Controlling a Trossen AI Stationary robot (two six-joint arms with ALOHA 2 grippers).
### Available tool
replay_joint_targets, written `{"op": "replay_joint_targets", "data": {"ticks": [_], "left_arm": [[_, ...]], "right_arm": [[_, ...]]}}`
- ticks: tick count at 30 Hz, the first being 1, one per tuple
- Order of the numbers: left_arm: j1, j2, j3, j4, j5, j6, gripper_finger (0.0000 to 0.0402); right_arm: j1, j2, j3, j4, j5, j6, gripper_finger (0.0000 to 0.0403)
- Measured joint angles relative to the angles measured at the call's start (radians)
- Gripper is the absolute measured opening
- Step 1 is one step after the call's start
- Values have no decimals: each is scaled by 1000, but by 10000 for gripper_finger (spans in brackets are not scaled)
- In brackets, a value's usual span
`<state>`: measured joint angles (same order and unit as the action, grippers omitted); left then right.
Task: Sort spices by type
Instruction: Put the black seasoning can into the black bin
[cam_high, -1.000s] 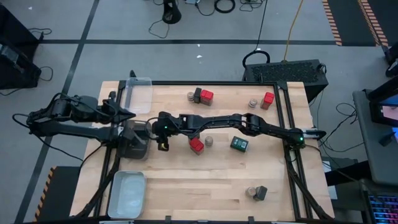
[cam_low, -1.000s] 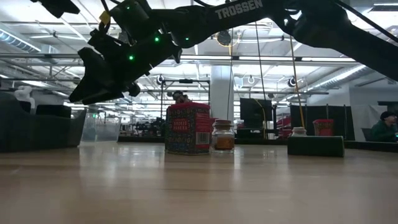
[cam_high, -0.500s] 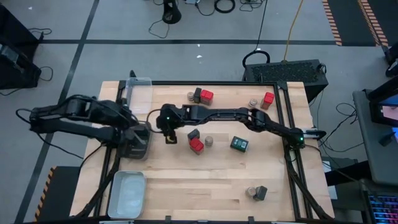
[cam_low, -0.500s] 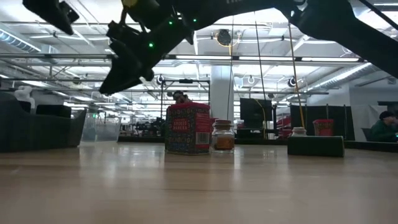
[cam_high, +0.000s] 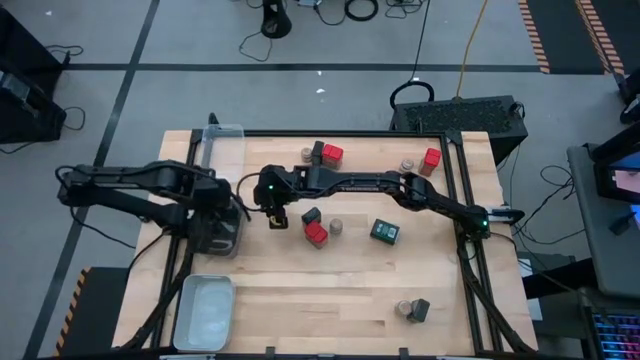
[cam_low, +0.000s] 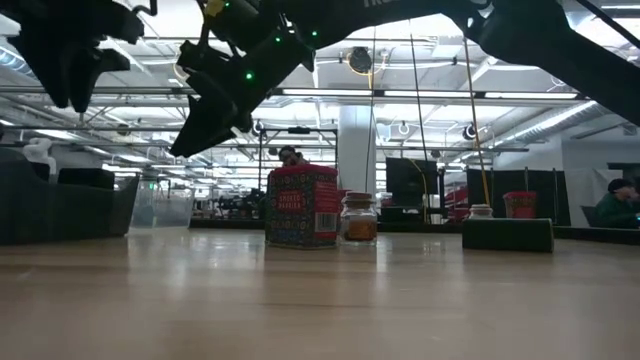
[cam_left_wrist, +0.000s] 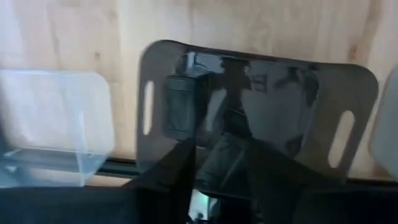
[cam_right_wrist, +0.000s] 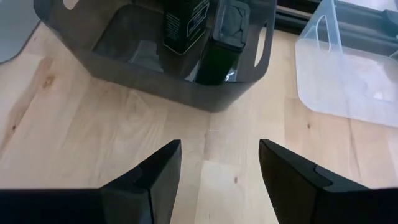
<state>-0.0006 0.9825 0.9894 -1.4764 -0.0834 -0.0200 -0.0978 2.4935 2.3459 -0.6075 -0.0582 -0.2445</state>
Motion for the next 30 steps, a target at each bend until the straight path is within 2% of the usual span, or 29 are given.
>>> {"op": "replay_joint_targets", "data": {"ticks": [6,10,15,21,27,30], "left_arm": [[0,36,-45,-88,98,26,200],[0,58,-67,-80,97,37,203],[0,114,-67,-88,24,120,203],[-2,161,-68,-78,21,160,203],[1,73,-68,-26,23,126,203],[1,1,-68,-17,22,93,203]], "right_arm": [[0,0,0,-5,3,-4,199],[1,0,0,-1,3,-12,199],[0,0,0,-2,3,-15,199],[-4,0,0,-42,4,-42,199],[-55,0,0,-66,-6,-33,193],[-85,-6,0,-99,-67,-26,185]]}}
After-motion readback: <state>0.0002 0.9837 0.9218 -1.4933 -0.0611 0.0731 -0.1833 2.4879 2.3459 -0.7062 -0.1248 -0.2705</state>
